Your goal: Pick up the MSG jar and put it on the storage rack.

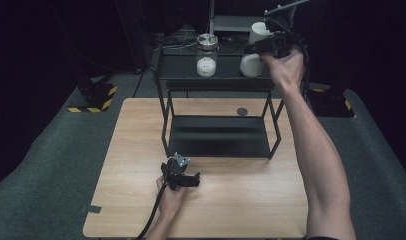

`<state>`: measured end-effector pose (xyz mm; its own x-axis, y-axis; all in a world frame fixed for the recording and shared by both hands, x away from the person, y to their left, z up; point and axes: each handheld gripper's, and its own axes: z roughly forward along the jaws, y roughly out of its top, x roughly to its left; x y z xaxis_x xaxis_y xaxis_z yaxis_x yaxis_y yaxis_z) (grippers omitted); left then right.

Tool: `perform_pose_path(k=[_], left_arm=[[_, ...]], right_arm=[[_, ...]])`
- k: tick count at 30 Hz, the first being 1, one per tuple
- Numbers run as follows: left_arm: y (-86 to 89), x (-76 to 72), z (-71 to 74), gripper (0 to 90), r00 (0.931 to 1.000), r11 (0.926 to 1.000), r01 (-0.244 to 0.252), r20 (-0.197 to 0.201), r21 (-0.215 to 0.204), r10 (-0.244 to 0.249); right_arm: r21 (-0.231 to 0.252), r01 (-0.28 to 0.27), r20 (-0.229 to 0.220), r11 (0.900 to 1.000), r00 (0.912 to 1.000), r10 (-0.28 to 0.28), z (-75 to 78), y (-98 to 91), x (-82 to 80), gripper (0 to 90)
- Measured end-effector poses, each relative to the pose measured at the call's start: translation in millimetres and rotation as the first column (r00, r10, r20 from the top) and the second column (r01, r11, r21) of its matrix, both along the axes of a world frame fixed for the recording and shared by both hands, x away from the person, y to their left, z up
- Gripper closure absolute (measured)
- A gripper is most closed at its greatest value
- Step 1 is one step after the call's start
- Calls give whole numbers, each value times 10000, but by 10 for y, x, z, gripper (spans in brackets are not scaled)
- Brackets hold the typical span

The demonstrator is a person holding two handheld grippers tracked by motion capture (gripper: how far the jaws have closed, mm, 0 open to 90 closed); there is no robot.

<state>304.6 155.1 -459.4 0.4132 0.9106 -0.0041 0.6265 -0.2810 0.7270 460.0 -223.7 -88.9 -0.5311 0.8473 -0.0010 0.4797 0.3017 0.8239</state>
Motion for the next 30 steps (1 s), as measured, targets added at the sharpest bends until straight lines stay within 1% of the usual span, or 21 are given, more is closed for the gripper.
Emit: perform_pose_path(k=[2,3,6,9,10,22,24,25,27,28,29,30], left_arm=[[0,0,0,21,10000,10000,-1,1,-1,1],[0,0,0,21,10000,10000,1,0,1,-1],[0,0,0,21,10000,10000,-1,-2,0,1],[0,0,0,21,10000,10000,-4,-1,-3,4],[0,0,0,21,10000,10000,0,2,0,0],[-1,-1,0,22,10000,10000,-1,6,8,1],[-1,-1,0,22,10000,10000,-1,4,9,1],[-1,-1,0,22,10000,10000,-1,4,9,1],[-1,-1,0,22,10000,10000,-1,4,7,1],[-2,-2,0,21,10000,10000,-1,7,9,1],[-2,-2,0,22,10000,10000,-1,7,9,1],[-2,-2,0,22,10000,10000,-6,5,5,6]], right_arm=[[6,6,-57,10000,10000,-6,-5,10,26,328],[-98,58,-153,9999,9999,-60,-11,48,66,328],[-131,82,-124,9999,9999,-84,-17,84,91,328],[-250,59,-116,9997,9999,-62,-14,119,104,328],[-367,37,-70,9993,10000,-40,-12,151,108,328],[-271,-15,95,9996,10000,18,-61,135,88,322],[-94,-106,13,9999,9999,106,-76,89,104,285],[-94,-106,13,9999,9999,106,-76,89,104,285],[151,-235,-74,9996,9997,236,-103,48,124,165],[179,-282,0,9994,9996,282,-115,43,113,143],[179,-282,0,9994,9996,282,-115,43,113,143],[139,-184,207,9997,9996,181,-134,68,62,122]])
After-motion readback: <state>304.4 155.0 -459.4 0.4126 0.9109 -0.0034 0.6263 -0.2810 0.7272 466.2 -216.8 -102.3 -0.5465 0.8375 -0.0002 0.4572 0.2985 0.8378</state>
